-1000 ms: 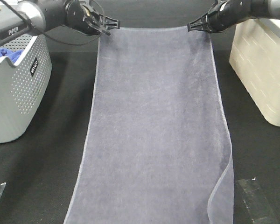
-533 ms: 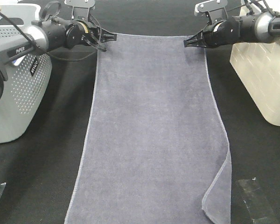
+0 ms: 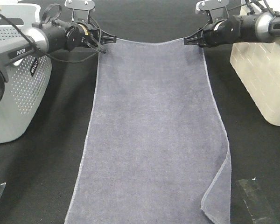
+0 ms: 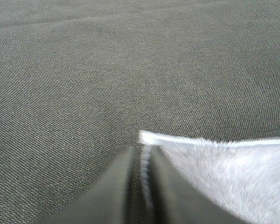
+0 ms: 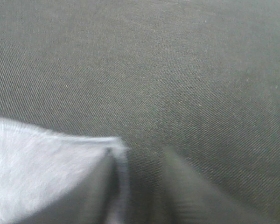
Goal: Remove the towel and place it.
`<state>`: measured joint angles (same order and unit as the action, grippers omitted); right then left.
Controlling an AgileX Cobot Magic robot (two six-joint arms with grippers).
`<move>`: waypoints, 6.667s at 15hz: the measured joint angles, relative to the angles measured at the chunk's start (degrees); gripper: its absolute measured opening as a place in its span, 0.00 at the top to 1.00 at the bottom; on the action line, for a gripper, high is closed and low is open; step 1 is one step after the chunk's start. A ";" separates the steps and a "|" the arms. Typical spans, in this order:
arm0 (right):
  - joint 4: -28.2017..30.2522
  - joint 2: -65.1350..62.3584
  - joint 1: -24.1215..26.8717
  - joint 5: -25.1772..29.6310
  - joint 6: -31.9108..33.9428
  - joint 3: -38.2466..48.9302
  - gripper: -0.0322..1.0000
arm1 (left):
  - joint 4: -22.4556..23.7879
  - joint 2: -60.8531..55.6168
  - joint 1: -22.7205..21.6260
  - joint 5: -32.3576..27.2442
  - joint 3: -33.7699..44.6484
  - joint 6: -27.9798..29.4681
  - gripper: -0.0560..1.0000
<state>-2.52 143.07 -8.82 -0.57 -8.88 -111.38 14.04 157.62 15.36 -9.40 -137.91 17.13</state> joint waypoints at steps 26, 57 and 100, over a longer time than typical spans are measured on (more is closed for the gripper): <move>-2.75 -6.59 0.00 15.64 0.00 0.00 0.12 | -6.42 -6.36 0.06 -20.68 0.00 0.06 0.21; 2.92 -7.33 -2.46 13.46 -0.46 0.00 0.03 | -10.60 3.27 2.98 -10.66 -0.11 -0.23 0.23; -3.38 -31.17 -2.46 55.00 -7.56 0.00 0.04 | -6.36 -13.81 6.88 -27.33 -0.40 -0.23 0.23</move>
<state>-5.90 111.90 -11.29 54.43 -16.44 -111.38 7.68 143.81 22.23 -36.73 -138.31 16.90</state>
